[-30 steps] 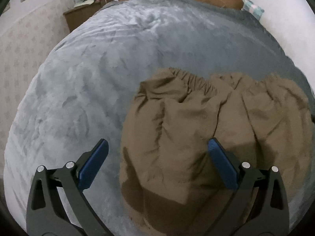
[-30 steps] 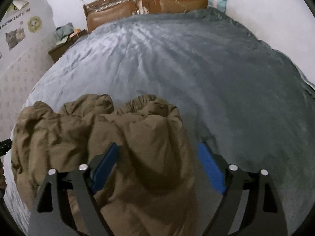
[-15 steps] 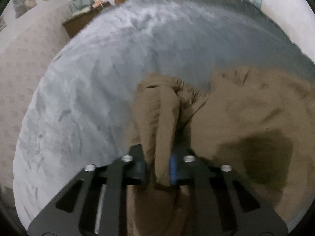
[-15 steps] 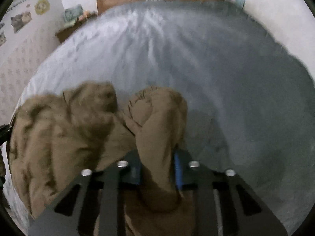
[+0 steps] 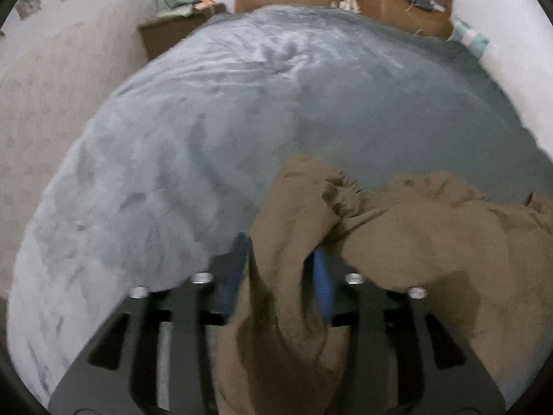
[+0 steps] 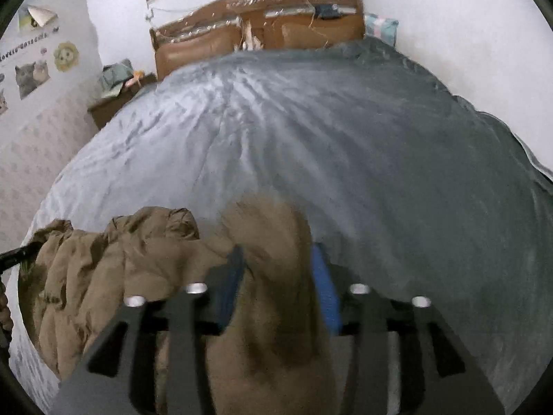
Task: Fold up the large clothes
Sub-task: 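Grasp the jacket edge with both grippers and lift it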
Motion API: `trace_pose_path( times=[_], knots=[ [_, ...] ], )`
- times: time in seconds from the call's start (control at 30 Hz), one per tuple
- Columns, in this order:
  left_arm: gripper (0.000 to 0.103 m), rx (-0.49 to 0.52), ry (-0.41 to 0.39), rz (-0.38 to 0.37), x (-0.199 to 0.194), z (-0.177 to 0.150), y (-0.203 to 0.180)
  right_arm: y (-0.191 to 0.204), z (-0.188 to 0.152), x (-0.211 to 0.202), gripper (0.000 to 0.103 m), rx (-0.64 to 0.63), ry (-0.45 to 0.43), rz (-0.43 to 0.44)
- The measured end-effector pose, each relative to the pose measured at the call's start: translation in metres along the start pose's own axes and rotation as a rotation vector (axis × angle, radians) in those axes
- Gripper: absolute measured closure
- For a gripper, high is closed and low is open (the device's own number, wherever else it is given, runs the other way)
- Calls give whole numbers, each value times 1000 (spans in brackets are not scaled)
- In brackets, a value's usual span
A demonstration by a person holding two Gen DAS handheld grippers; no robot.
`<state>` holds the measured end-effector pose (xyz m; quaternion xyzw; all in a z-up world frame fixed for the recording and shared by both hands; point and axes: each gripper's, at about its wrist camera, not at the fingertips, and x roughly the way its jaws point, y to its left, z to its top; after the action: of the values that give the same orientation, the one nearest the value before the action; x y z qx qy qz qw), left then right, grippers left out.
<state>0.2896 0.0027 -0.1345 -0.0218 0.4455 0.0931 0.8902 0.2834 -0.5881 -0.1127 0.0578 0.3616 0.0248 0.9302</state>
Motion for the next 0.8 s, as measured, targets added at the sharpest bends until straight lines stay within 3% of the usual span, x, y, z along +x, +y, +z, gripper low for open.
trace_pose_path(
  times=[0.03, 0.07, 0.2, 0.3, 0.33, 0.4, 0.43, 0.47, 0.5, 0.57, 0.8],
  knots=[
    [27, 5, -14, 10, -3, -5, -4, -2, -6, -10, 26, 20, -31, 5],
    [16, -5, -34, 21, -11, -11, -2, -3, -12, -23, 24, 38, -74, 9],
    [16, -20, -160, 45, -66, -37, -23, 15, -25, -55, 24, 46, -170, 7],
    [17, -6, -168, -11, -79, -49, -60, 43, -41, -58, 24, 45, -150, 32],
    [21, 2, -158, -29, -79, -52, -71, 55, -47, -53, 24, 35, -130, 61],
    [57, 70, -115, -55, -66, -63, -110, 80, -60, -39, 27, -27, -102, 75],
    [65, 98, -94, -42, -57, -69, -124, 89, -66, -30, 34, -61, -93, 59],
    [73, 119, -68, -19, -43, -74, -137, 98, -74, -14, 49, -98, -75, 36],
    [73, 132, -42, 2, -30, -79, -144, 101, -79, -4, 56, -107, -56, 37],
    [73, 128, -4, 32, -2, -92, -152, 99, -90, 23, 60, -121, -17, 63],
    [74, 132, -31, 16, 32, -100, -162, 94, -111, 63, 61, -141, -67, 41]
  ],
)
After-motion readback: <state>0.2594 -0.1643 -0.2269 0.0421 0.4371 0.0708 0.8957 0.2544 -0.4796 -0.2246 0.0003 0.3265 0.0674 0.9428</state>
